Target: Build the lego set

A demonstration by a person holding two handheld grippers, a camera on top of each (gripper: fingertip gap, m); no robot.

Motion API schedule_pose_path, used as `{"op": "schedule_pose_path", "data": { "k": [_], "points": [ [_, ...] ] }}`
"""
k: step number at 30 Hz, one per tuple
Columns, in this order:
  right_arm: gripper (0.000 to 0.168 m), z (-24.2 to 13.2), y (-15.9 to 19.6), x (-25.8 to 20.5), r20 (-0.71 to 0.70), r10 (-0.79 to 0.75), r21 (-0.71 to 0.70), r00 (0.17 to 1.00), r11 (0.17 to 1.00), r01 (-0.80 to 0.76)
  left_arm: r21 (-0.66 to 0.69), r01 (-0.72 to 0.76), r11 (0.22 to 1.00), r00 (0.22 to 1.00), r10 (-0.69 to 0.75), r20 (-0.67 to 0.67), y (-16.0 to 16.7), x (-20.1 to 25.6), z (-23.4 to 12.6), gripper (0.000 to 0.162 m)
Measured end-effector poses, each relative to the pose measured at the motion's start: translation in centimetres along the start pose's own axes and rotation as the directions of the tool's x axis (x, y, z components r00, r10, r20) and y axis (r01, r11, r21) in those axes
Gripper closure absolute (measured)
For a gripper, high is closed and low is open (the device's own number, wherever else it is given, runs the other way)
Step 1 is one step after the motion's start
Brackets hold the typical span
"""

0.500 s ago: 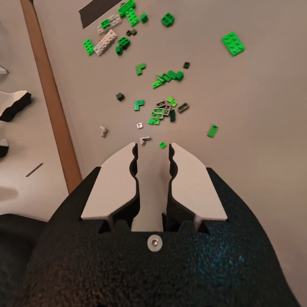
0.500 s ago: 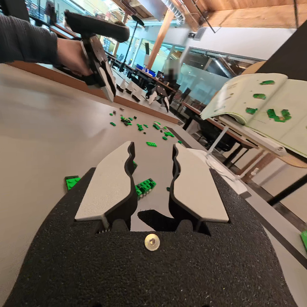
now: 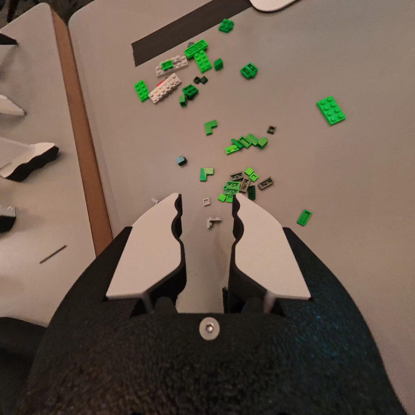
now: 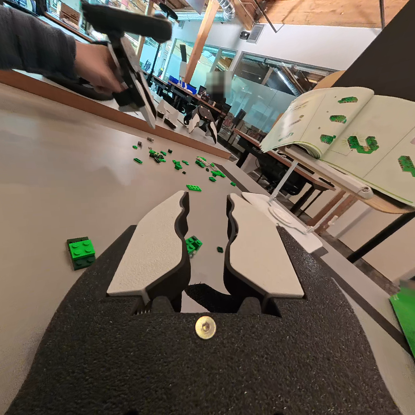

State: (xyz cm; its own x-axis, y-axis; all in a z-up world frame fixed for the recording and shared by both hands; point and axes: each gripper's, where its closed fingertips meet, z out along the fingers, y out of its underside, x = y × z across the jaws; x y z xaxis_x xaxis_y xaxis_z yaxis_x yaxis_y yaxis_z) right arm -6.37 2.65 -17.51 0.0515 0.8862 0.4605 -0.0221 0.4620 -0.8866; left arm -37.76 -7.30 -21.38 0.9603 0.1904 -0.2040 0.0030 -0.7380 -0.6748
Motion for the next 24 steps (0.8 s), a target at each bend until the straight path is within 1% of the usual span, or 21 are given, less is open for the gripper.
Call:
{"op": "schedule_pose_path", "data": {
  "k": [4,6,9,14,18,20,21,24],
  "points": [
    [0.138,0.1,0.1,-0.2,0.013,0.0,-0.001,1.0,1.0,0.0,-0.09,-0.117,0.989,0.993,0.118,0.003,-0.1,0.6,1.0,0.122],
    [0.139,0.1,0.1,-0.2,0.014,-0.006,-0.004,1.0,1.0,0.006,-0.107,-0.132,0.986,0.991,0.131,-0.012,-0.3,0.9,1.3,0.123],
    [0.14,0.2,0.3,-0.2,0.015,-0.012,-0.01,1.0,1.0,0.012,-0.089,-0.103,0.991,0.995,0.102,-0.018,-0.8,1.0,1.5,0.12],
    [0.142,0.2,0.3,-0.2,0.017,-0.007,-0.011,1.0,1.0,0.007,0.006,0.012,1.0,1.0,-0.012,0.02,-1.8,0.2,0.8,0.114],
    [0.143,0.2,0.3,-0.2,0.018,-0.01,-0.013,1.0,1.0,0.01,0.062,0.139,0.988,0.99,-0.14,0.01,-1.3,-0.5,-0.2,0.116],
    [0.143,0.2,0.3,-0.3,0.019,-0.015,-0.013,1.0,1.0,0.015,0.083,0.228,0.97,0.973,-0.229,-0.001,-0.7,-1.2,-0.6,0.116],
    [0.143,0.2,0.3,-0.3,0.02,-0.017,-0.013,1.0,1.0,0.017,0.104,0.283,0.954,0.958,-0.286,0.017,-0.4,-1.9,-0.9,0.108],
    [0.143,0.2,0.3,-0.3,0.017,-0.02,-0.014,1.0,1.0,0.02,0.16,0.416,0.895,0.906,-0.424,0.017,0.8,-3.5,-1.7,0.103]
  ]
}}
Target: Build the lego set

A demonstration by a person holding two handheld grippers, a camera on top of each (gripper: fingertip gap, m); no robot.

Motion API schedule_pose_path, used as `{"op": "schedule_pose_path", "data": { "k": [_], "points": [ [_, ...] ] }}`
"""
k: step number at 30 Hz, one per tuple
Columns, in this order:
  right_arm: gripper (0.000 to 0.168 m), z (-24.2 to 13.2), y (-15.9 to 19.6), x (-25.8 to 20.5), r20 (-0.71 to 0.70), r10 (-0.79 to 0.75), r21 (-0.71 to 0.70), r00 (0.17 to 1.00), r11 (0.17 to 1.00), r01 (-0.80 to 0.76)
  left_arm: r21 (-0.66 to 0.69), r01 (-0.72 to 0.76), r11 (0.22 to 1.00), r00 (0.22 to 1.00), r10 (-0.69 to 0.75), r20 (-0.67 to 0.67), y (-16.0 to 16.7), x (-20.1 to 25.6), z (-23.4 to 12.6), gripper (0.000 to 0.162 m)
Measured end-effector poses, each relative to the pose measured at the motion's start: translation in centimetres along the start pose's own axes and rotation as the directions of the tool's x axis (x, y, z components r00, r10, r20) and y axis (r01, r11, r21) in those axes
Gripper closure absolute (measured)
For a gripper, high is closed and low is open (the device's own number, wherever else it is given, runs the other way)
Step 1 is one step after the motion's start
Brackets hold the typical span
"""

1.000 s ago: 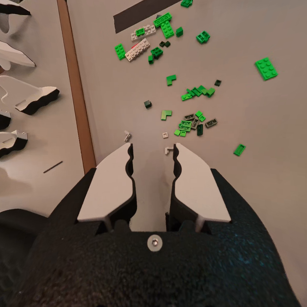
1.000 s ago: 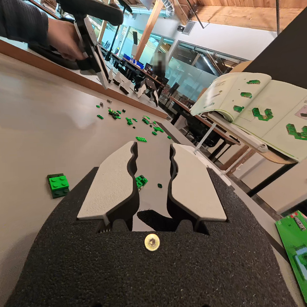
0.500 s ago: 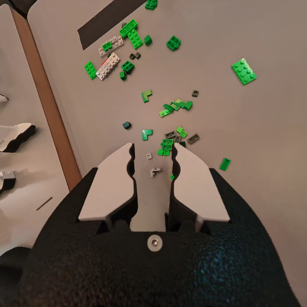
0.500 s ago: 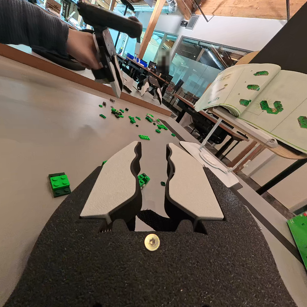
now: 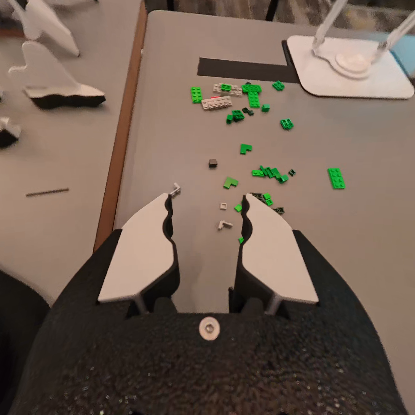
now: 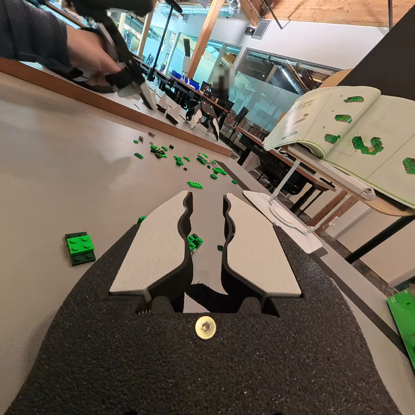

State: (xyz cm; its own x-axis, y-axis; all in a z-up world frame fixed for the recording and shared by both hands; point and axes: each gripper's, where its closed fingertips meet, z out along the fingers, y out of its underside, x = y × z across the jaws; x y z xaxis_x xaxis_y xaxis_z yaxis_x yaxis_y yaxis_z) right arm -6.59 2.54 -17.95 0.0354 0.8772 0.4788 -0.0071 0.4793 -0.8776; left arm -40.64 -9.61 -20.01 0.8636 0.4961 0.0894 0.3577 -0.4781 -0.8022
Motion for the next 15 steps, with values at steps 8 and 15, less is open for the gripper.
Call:
{"op": "schedule_pose_path", "data": {
  "k": [8,15],
  "points": [
    [0.144,-0.1,0.0,0.1,-0.01,0.003,-0.001,1.0,1.0,-0.003,-0.025,0.104,0.994,0.994,-0.105,-0.04,3.2,-1.1,-1.1,0.109],
    [0.145,-0.1,0.0,0.2,-0.018,-0.004,-0.002,1.0,1.0,0.004,0.028,0.179,0.983,0.984,-0.179,-0.01,3.7,-2.0,-1.5,0.103]
  ]
}}
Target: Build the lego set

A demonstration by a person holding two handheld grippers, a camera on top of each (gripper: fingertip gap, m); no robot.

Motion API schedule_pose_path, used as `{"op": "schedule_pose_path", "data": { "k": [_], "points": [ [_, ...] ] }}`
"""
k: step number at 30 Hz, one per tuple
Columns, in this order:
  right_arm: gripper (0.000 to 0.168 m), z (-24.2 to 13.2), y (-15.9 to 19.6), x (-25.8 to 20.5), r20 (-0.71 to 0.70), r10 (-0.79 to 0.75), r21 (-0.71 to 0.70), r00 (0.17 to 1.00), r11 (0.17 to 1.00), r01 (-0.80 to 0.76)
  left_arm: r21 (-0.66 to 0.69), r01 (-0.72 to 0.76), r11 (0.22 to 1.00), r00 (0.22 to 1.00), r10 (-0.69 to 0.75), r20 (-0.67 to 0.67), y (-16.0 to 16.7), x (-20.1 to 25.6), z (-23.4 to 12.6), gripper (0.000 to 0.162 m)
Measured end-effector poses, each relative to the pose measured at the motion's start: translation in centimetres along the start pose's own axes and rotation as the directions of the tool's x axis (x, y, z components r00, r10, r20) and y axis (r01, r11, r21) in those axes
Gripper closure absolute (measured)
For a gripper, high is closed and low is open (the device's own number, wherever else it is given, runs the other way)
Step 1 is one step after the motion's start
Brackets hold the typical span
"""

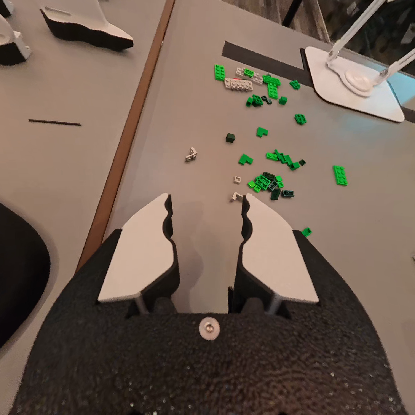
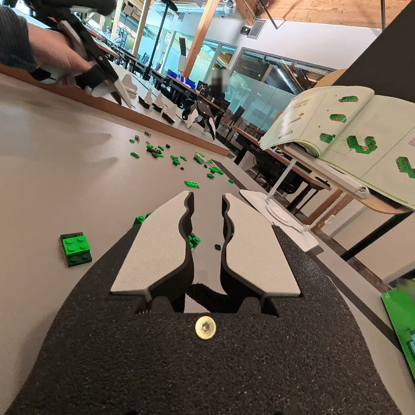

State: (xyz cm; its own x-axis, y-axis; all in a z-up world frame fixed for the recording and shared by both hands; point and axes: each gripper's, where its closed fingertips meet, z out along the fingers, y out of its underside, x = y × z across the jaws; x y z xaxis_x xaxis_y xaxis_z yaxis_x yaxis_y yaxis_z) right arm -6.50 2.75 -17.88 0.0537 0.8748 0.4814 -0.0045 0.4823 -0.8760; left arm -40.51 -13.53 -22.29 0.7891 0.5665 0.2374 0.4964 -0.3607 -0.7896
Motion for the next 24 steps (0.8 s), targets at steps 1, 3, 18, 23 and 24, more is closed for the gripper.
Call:
{"op": "schedule_pose_path", "data": {
  "k": [1,3,18,23,24],
  "points": [
    [0.145,0.0,0.0,0.0,-0.001,0.001,0.001,1.0,1.0,-0.001,0.009,0.006,1.0,1.0,-0.006,-0.004,-0.1,0.0,-0.1,0.103],
    [0.146,0.0,0.0,0.1,-0.002,0.007,0.002,1.0,1.0,-0.007,0.014,0.008,1.0,1.0,-0.008,-0.012,-0.1,0.1,-0.2,0.104],
    [0.147,0.0,0.0,0.0,0.002,0.005,0.0,1.0,1.0,-0.005,-0.023,-0.018,1.0,0.999,0.017,-0.048,0.5,1.4,0.7,0.107],
    [0.147,0.1,0.1,-0.1,0.009,-0.007,-0.005,1.0,1.0,0.007,-0.022,-0.039,0.999,0.998,0.038,-0.055,-0.1,2.1,1.1,0.106],
    [0.147,0.1,0.1,-0.2,0.01,-0.011,-0.006,1.0,1.0,0.011,-0.014,-0.043,0.999,0.998,0.042,-0.05,-0.3,2.1,1.1,0.105]
  ]
}}
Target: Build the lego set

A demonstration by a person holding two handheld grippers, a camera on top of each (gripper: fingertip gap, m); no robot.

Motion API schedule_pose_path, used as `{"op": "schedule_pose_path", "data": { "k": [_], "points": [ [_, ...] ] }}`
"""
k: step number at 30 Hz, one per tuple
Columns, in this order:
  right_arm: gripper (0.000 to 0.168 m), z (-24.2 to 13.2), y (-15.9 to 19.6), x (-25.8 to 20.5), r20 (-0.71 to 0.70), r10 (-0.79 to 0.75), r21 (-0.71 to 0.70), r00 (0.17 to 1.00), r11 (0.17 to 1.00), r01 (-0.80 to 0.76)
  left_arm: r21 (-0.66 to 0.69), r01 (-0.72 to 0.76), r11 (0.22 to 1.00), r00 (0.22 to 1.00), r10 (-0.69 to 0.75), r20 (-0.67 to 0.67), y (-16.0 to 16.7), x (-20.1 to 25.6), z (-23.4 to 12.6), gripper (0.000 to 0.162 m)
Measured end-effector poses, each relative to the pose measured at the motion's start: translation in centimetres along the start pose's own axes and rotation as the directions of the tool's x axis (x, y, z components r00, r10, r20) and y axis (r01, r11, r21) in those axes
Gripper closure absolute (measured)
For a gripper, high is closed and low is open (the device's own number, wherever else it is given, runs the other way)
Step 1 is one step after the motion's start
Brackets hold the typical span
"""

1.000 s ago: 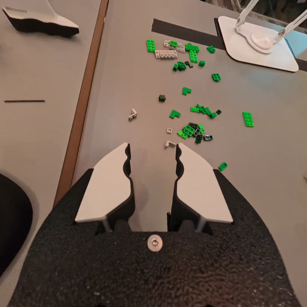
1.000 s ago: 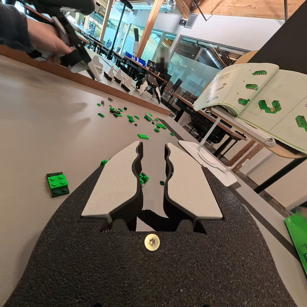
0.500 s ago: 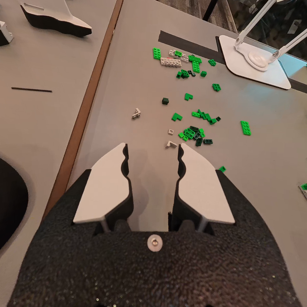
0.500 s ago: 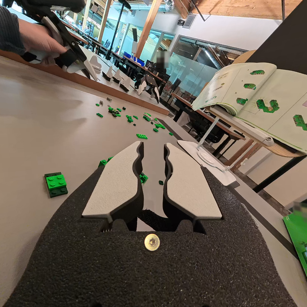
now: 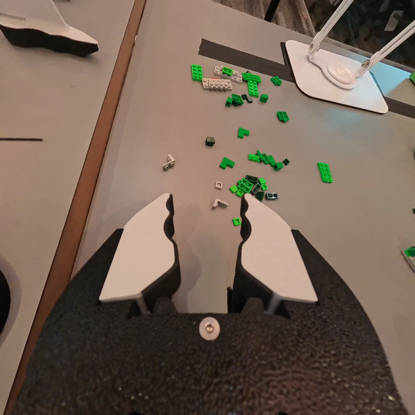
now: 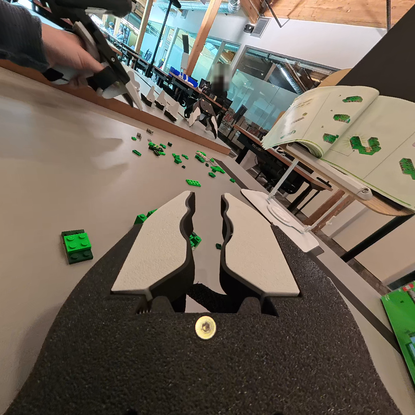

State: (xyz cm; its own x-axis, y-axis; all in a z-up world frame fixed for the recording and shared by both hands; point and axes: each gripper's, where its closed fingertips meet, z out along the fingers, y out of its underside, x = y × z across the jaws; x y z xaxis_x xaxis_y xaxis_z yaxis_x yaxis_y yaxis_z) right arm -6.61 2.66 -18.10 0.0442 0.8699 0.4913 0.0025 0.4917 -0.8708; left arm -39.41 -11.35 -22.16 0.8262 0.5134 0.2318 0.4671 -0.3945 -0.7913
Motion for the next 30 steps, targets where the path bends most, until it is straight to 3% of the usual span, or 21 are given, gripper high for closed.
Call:
{"op": "schedule_pose_path", "data": {
  "k": [10,16,22,26,30],
  "points": [
    [0.148,0.1,0.1,0.0,0.004,0.017,-0.004,1.0,1.0,-0.017,-0.009,-0.062,0.998,0.998,0.062,-0.026,-0.1,1.4,0.7,0.113],
    [0.148,0.1,0.1,-0.2,0.013,-0.003,-0.009,1.0,1.0,0.003,-0.156,-0.255,0.954,0.948,0.215,-0.236,3.0,5.2,1.6,0.136],
    [0.149,0.2,0.1,-0.3,0.015,-0.008,-0.01,1.0,1.0,0.008,-0.218,-0.433,0.875,0.898,0.397,-0.191,4.1,4.9,2.7,0.142],
    [0.149,0.1,0.1,0.0,0.002,0.004,-0.003,1.0,1.0,-0.004,-0.246,-0.45,0.859,0.892,0.421,-0.163,3.9,4.7,3.3,0.142],
    [0.15,0.0,0.1,0.3,-0.007,0.011,0.0,1.0,1.0,-0.011,-0.113,-0.42,0.901,0.906,0.409,-0.107,2.1,5.4,2.9,0.146]
  ]
}}
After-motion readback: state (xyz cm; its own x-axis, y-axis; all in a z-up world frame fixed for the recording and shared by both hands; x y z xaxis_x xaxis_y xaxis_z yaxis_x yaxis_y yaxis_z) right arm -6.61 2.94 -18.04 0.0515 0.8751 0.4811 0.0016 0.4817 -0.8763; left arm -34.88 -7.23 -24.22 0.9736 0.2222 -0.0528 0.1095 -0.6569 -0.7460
